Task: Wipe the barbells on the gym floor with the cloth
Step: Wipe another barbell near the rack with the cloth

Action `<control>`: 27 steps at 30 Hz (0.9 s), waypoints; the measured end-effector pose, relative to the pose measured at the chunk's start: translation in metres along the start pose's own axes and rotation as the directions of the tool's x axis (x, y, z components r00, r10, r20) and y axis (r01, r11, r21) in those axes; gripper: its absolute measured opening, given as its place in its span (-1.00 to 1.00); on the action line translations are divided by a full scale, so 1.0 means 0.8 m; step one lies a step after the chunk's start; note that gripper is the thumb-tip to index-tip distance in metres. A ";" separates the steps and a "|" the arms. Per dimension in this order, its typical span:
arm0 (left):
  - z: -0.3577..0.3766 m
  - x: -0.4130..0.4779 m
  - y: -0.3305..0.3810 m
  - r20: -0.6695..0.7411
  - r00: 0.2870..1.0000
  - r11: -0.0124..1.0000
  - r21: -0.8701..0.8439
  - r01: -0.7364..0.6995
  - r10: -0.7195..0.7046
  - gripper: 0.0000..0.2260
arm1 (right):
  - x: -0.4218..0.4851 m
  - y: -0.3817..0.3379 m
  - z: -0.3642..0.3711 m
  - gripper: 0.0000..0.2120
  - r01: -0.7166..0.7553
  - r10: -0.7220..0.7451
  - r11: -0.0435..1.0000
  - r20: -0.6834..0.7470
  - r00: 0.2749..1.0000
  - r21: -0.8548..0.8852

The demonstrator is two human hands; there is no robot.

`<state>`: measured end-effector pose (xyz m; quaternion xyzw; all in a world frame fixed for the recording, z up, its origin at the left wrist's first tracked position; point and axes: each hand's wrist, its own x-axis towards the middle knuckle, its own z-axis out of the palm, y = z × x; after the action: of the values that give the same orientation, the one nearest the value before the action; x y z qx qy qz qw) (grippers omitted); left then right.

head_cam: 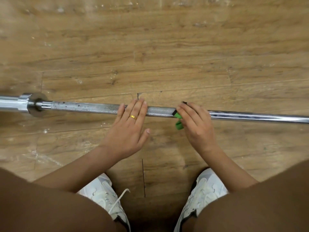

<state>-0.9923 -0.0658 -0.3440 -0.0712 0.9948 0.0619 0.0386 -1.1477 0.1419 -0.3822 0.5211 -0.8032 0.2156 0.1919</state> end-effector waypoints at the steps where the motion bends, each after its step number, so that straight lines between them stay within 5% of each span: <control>1: -0.002 0.006 -0.003 0.006 1.000 1.000 -0.002 0.003 -0.003 -0.33 | -0.003 0.011 -0.002 -0.76 -0.029 0.029 0.999 -0.014 0.999 -0.025; 9: -0.013 0.056 -0.012 -0.005 0.998 0.998 0.007 0.062 -0.062 -0.30 | 0.041 0.024 0.029 -0.76 0.030 -0.032 0.999 -0.055 0.998 -0.029; 15: -0.021 0.088 -0.028 -0.012 0.999 0.999 -0.019 0.043 -0.044 -0.31 | 0.049 0.061 0.035 -0.78 -0.067 0.054 0.995 -0.157 0.986 -0.074; 21: -0.021 0.117 -0.038 -0.016 0.998 0.998 -0.006 0.064 -0.064 -0.31 | 0.078 0.069 0.052 -0.76 0.022 -0.026 0.999 -0.082 0.996 -0.046; 27: -0.013 0.134 -0.043 -0.072 0.995 0.997 0.032 0.075 -0.073 -0.27 | 0.087 0.083 0.052 -0.76 -0.155 0.144 0.984 -0.122 0.982 -0.085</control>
<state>-1.0936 -0.1153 -0.3470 -0.1095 0.9931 0.0408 0.0066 -1.2392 0.0909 -0.3900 0.4364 -0.8369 0.2210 0.2454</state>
